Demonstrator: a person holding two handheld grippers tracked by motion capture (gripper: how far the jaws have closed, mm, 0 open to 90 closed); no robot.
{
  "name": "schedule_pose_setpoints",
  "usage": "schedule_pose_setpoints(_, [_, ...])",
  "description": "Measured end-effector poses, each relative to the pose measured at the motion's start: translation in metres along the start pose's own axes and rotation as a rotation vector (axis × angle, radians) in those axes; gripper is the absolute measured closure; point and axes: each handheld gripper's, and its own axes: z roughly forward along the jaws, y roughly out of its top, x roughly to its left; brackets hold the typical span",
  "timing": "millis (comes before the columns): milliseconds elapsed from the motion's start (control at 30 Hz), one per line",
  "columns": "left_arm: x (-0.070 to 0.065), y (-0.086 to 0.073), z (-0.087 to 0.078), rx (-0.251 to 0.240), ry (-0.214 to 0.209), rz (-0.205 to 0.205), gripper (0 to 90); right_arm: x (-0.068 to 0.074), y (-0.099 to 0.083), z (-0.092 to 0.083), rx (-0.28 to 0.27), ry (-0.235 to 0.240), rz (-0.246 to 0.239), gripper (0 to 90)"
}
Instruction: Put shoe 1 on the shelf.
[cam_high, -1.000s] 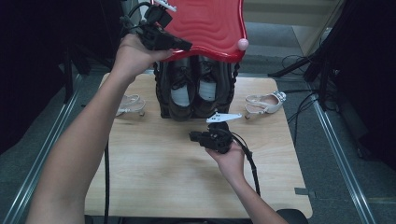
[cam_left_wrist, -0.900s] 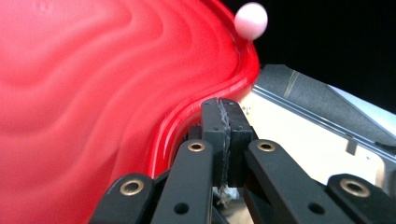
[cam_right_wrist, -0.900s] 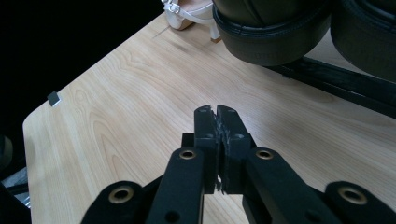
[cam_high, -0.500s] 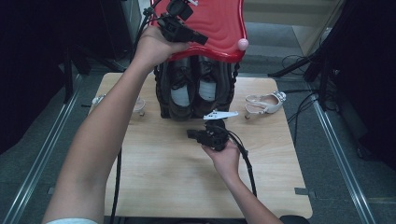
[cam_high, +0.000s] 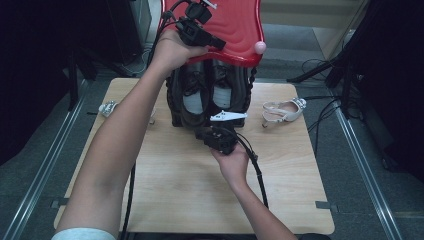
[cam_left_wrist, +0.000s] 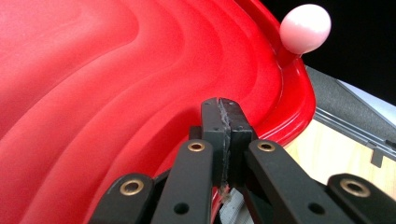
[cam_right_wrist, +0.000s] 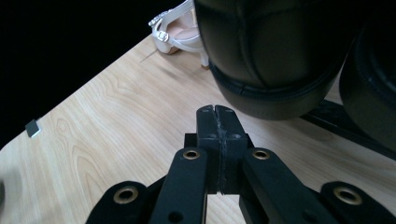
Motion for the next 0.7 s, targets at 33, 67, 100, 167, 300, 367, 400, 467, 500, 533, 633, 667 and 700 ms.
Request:
schedule_pose_setpoints(33, [0.001, 0.000, -0.001, 0.002, -0.003, -0.001, 90.0, 0.000, 0.000, 0.000, -0.002, 0.000, 0.001, 90.0])
schedule_pose_setpoints(67, [0.001, 0.000, -0.001, -0.001, -0.004, -0.004, 90.0, -0.001, 0.001, 0.001, -0.009, -0.001, 0.004, 90.0])
schedule_pose_setpoints(100, [0.001, -0.001, -0.001, -0.003, -0.002, -0.001, 90.0, -0.002, 0.002, 0.002, -0.008, 0.002, 0.012, 90.0])
schedule_pose_setpoints(167, [0.001, -0.002, 0.000, -0.013, -0.004, -0.008, 90.0, -0.002, 0.002, 0.004, -0.016, 0.001, 0.020, 90.0])
schedule_pose_setpoints(300, [0.002, -0.002, -0.001, -0.008, -0.008, -0.003, 90.0, -0.003, 0.003, 0.008, -0.044, -0.002, 0.034, 90.0])
schedule_pose_setpoints(367, [0.002, -0.002, -0.001, -0.009, -0.009, -0.003, 90.0, -0.004, 0.004, 0.009, -0.050, -0.005, 0.042, 90.0])
schedule_pose_setpoints(400, [0.002, -0.002, 0.000, -0.003, -0.014, -0.003, 90.0, -0.005, 0.006, 0.009, -0.049, -0.003, 0.042, 90.0])
schedule_pose_setpoints(467, [0.003, -0.002, 0.000, -0.001, -0.020, -0.006, 90.0, -0.005, 0.008, 0.009, -0.041, 0.002, 0.039, 90.0])
schedule_pose_setpoints(500, [0.003, -0.002, 0.000, -0.001, -0.019, -0.006, 90.0, -0.005, 0.008, 0.009, -0.037, -0.006, 0.031, 90.0])
schedule_pose_setpoints(533, [0.003, -0.002, 0.000, -0.004, -0.022, -0.009, 89.9, -0.004, 0.009, 0.009, -0.034, -0.012, 0.026, 90.0])
schedule_pose_setpoints(633, [0.003, -0.002, 0.000, -0.004, -0.019, -0.009, 89.9, -0.004, 0.012, 0.009, -0.018, -0.017, 0.018, 90.0])
schedule_pose_setpoints(667, [0.004, -0.002, 0.000, -0.003, -0.022, -0.012, 90.0, -0.004, 0.013, 0.009, -0.013, -0.013, 0.016, 90.0])
schedule_pose_setpoints(700, [0.004, -0.002, 0.000, -0.006, -0.022, -0.018, 90.0, -0.004, 0.015, 0.009, -0.007, -0.010, 0.015, 90.0])
